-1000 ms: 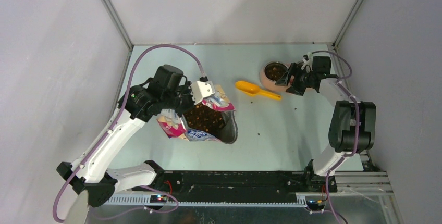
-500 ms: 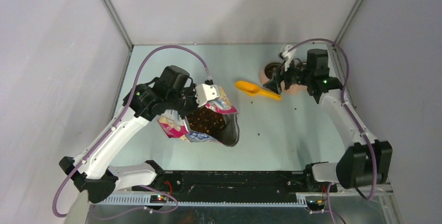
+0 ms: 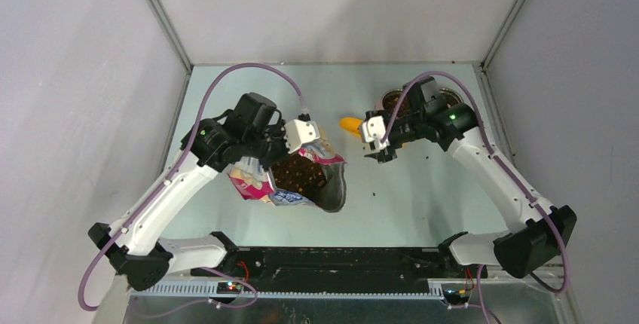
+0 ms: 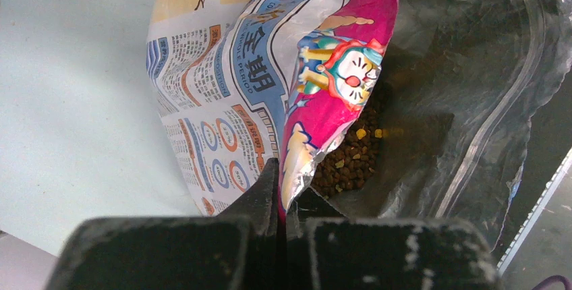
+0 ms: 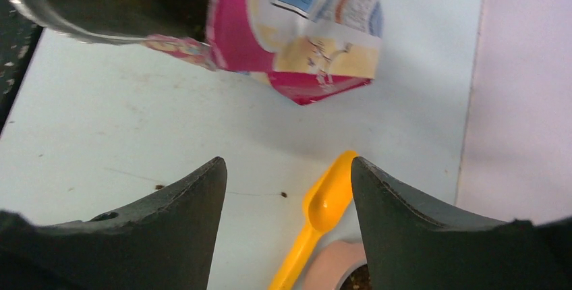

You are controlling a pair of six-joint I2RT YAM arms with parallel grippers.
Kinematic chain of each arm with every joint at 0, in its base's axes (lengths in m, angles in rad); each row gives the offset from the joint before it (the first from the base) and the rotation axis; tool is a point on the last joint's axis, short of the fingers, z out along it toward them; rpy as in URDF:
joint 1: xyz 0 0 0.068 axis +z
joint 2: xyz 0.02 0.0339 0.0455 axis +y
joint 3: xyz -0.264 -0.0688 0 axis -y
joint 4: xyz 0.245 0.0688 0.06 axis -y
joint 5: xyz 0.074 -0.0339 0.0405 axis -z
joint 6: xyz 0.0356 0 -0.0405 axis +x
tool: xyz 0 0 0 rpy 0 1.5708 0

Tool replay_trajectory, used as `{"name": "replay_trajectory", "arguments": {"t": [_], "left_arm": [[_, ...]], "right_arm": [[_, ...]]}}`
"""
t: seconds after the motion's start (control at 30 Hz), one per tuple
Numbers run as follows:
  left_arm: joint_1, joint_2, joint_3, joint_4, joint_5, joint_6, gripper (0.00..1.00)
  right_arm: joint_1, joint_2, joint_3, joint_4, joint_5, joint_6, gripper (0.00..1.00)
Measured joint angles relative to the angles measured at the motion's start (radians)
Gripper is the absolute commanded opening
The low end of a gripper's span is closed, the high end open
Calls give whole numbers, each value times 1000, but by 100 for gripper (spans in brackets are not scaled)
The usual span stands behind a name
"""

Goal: Serve the pet food
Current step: Close the pet food bag at the center of the board.

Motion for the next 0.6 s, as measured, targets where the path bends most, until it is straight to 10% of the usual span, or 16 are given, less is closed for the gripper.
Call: {"name": "replay_trajectory", "arguments": {"t": [0.6], "left_arm": [[0, 19, 10, -7, 22, -17, 0]], "right_arm": [[257, 37, 7, 13, 169, 91, 57]]}}
